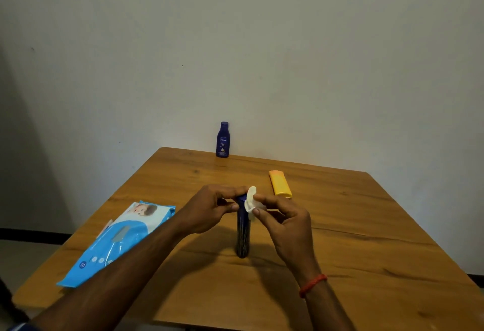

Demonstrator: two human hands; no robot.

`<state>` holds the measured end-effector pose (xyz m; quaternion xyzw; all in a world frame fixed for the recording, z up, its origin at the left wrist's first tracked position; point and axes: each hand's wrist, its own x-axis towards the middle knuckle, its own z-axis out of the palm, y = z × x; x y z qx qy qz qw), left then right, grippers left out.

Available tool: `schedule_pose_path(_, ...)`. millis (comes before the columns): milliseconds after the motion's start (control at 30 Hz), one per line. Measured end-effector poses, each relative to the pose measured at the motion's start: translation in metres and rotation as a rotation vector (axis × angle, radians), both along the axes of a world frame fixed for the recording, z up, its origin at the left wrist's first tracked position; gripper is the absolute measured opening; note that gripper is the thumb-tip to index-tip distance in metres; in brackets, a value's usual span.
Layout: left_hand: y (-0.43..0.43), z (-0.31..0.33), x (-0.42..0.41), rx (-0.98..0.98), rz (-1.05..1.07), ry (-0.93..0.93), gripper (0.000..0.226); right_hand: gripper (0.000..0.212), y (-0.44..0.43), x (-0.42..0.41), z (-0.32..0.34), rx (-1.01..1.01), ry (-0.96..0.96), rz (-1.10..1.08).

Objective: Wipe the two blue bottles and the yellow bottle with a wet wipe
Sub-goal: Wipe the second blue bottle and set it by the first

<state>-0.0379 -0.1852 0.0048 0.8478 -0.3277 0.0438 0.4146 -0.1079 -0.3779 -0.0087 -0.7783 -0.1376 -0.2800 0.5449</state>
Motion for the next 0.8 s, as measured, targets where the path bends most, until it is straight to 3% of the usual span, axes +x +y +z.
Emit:
schedule_pose_path(167, -0.003, 0.001, 0.002, 0.022, -0.004, -0.025, 0.049, 0.041, -0.001, 0.007, -0.007, -0.375, -0.133, -0.015)
schedule_pose_path(333, -0.006, 0.003, 0.002, 0.029, -0.001, -0.038, 0.053, 0.026, -0.003, -0.003, -0.033, -0.706, -0.113, -0.014)
schedule_pose_path(433, -0.011, 0.002, 0.003, 0.024, 0.001, -0.04, 0.052, 0.022, -0.002, -0.012, -0.057, -0.644, -0.028, 0.048)
schedule_pose_path(500, -0.012, 0.002, 0.003, 0.01, 0.01, -0.04, 0.051, 0.019, 0.0, -0.017, -0.063, -0.762, -0.015, 0.055)
schedule_pose_path(567, -0.011, 0.001, 0.004, 0.007, 0.02, -0.043, 0.047, 0.022, -0.003, -0.016, -0.059, -0.704, 0.021, 0.044)
schedule_pose_path(800, -0.007, 0.007, 0.002, 0.02, 0.019, -0.081, 0.04, 0.027, -0.001, 0.005, -0.01, -0.505, -0.168, -0.079)
